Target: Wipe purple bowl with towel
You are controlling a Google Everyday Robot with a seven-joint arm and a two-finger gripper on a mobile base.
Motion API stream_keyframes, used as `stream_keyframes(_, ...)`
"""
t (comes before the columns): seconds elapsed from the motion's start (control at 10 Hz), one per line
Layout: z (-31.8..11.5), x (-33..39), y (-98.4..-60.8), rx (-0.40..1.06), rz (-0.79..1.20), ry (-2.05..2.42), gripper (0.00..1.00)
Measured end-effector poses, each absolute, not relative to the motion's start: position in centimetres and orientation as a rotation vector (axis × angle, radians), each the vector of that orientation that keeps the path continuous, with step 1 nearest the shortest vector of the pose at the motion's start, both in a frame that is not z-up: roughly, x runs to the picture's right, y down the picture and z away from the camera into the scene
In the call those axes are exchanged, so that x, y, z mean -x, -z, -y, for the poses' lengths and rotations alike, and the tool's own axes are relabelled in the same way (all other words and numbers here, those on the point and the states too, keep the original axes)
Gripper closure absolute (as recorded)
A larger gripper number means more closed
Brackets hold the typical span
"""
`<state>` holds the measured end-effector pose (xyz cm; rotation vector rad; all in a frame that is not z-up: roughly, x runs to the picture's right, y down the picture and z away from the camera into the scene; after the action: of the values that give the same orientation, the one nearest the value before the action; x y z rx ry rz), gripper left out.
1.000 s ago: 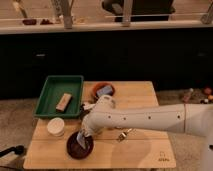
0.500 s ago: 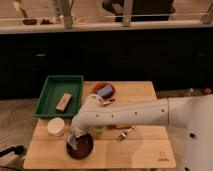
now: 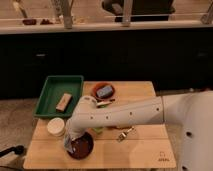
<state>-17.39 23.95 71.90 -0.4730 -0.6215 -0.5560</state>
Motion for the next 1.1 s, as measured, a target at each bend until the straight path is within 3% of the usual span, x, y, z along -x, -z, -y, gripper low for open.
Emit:
stream_keyframes(0.5,-26.2,14.3,-70.4,0.48,0.604,0.513,1.0)
stream_keyframes(1.1,-26.3,10.1,-71.4,0.484,0.566,0.411,1.0)
